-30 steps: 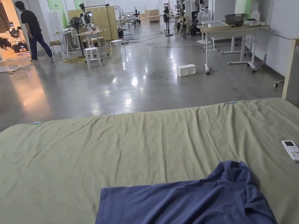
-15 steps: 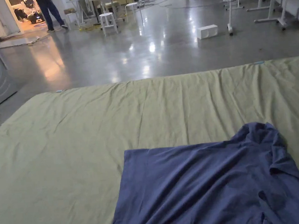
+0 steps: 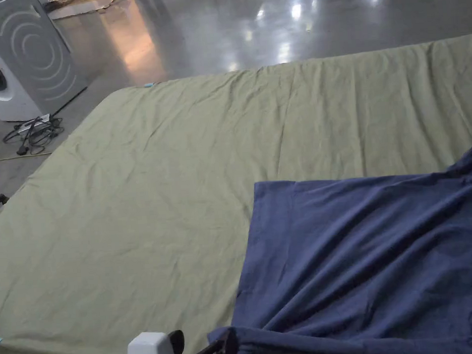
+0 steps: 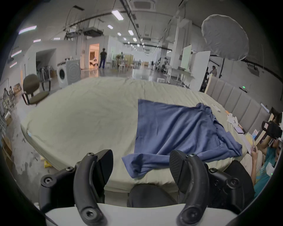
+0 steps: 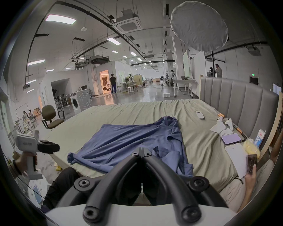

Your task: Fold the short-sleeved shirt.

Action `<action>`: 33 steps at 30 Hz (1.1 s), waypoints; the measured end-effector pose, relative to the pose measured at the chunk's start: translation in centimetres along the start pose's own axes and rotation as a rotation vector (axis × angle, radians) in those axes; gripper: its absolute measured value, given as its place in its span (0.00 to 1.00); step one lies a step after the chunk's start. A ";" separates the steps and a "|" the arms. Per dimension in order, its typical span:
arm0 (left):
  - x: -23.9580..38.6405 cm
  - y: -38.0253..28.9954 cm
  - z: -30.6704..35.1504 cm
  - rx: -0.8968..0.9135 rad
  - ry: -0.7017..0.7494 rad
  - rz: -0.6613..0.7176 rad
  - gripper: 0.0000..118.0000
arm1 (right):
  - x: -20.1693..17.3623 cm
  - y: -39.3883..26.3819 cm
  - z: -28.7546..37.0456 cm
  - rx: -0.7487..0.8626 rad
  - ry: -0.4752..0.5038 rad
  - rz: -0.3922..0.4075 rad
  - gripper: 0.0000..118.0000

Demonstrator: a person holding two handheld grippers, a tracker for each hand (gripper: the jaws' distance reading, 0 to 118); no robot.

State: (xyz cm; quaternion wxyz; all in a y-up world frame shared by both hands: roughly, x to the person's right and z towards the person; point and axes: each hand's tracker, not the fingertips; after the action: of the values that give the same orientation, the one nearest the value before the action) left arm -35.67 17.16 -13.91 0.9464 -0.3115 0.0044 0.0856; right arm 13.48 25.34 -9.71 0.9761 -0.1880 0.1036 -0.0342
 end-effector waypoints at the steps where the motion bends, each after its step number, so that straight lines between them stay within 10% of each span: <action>1: -0.4 -0.1 -1.2 -0.020 -0.010 0.008 0.65 | 0.2 -0.2 -0.3 -0.004 0.011 -0.028 0.00; 9: -2.4 -1.5 -8.7 -0.229 -0.020 -0.044 0.44 | 0.2 -0.8 -1.0 -0.046 -0.016 -0.096 0.00; 14: -2.2 -1.9 -8.7 -0.220 -0.050 -0.069 0.10 | 0.5 -1.2 -0.4 -0.075 -0.052 -0.085 0.00; 21: 0.2 -2.8 -9.5 -0.263 0.006 -0.234 0.08 | 2.4 -0.9 0.5 -0.067 -0.158 -0.078 0.00; 27: 0.1 -1.8 -10.4 -0.330 0.003 -0.233 0.08 | 8.4 -3.3 -2.2 -0.202 -0.184 -0.193 0.37; 29: -0.1 -1.6 -10.4 -0.336 0.003 -0.199 0.08 | 9.5 -4.7 -3.9 -0.247 -0.240 -0.195 0.64; 33: 0.0 -1.7 -10.5 -0.334 0.017 -0.169 0.08 | 9.9 -6.8 -6.5 -0.328 -0.244 -0.134 0.66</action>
State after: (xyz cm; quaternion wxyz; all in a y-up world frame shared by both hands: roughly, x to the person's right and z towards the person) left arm -34.93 9.60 -21.31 0.8852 -0.4643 -0.0282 0.0028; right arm 21.60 15.66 -14.93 0.9333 -0.3536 -0.0237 -0.0585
